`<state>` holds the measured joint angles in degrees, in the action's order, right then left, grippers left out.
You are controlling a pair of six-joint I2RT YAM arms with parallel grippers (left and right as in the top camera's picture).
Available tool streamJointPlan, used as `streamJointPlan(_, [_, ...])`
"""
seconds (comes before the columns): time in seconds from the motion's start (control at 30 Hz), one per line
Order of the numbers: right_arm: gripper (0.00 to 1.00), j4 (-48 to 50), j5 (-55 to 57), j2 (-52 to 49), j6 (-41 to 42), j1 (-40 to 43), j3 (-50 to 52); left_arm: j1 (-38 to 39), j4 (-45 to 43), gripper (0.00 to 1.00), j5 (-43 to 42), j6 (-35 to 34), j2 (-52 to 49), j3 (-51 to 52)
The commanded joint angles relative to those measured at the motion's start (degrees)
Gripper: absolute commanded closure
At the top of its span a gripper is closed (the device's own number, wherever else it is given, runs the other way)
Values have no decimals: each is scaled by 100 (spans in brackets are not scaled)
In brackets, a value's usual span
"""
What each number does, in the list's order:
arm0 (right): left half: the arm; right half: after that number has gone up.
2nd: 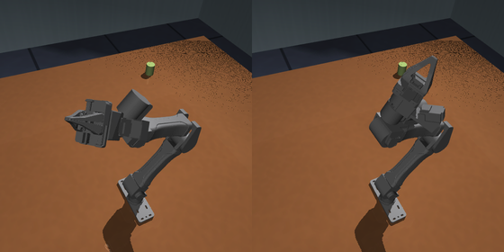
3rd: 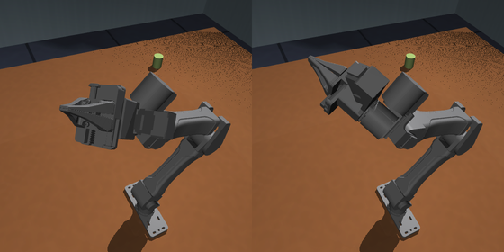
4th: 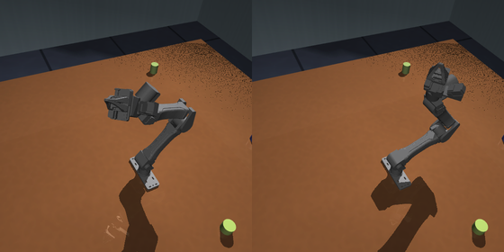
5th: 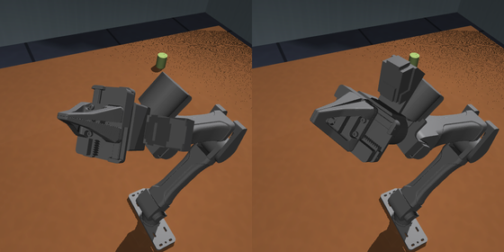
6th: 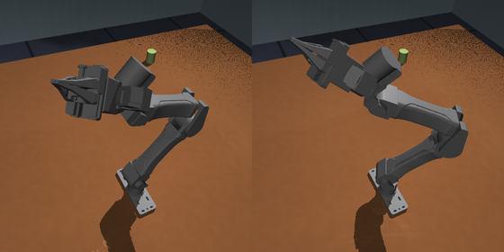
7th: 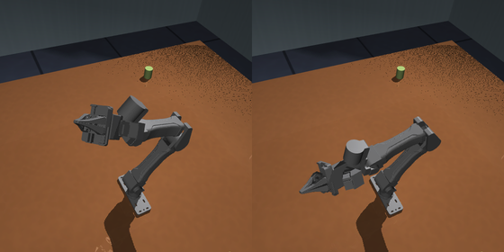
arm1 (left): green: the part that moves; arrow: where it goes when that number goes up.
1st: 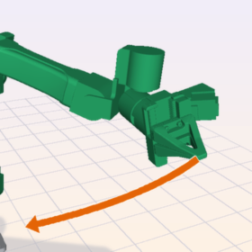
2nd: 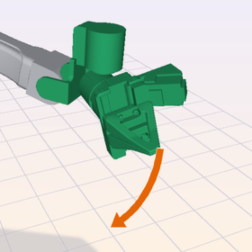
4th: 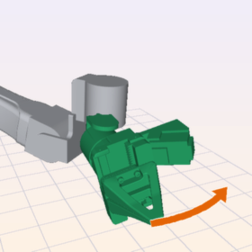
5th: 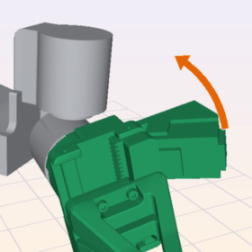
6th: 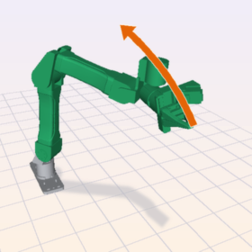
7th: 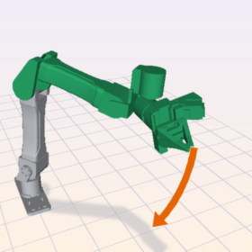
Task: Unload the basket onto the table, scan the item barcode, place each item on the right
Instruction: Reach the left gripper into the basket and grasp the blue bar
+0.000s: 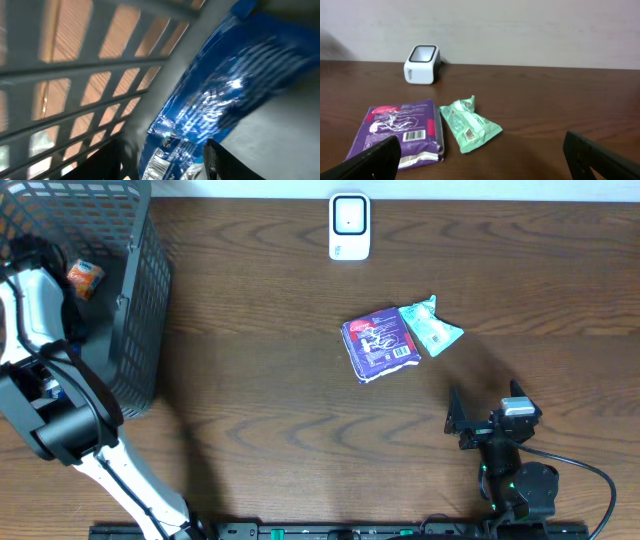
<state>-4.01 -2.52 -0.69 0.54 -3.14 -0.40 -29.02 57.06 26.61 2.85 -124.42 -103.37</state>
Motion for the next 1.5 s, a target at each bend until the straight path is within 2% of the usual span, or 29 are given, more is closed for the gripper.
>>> streamJointPlan(0.0, [1, -24, 50, 24, -83, -28, 9, -177, -37, 47, -675, 181, -57, 120])
streamJointPlan(0.07, [1, -24, 50, 24, -83, -28, 9, -240, -83, 47, -1279, 450, -57, 127])
streamJointPlan(0.17, [1, -24, 50, 24, -83, -28, 9, -258, -127, 47, -1563, 560, -59, 127])
streamJointPlan(0.43, [1, -26, 50, 24, -83, -28, 9, -254, -232, 47, -1687, 717, -66, 129])
streamJointPlan(0.97, [1, -24, 50, 24, -83, -28, 9, -315, -1187, 47, -1502, 960, -68, 887])
streamJointPlan(1.03, [1, -24, 50, 24, -83, -28, 9, -319, -1226, 52, -1502, 960, -68, 894])
streamJointPlan(1.27, [1, -24, 50, 24, -83, -28, 9, -317, -1187, 92, -1504, 955, -66, 894])
streamJointPlan(1.47, [1, -24, 50, 24, -83, -28, 9, -304, -1086, 93, -1908, 839, 13, 892])
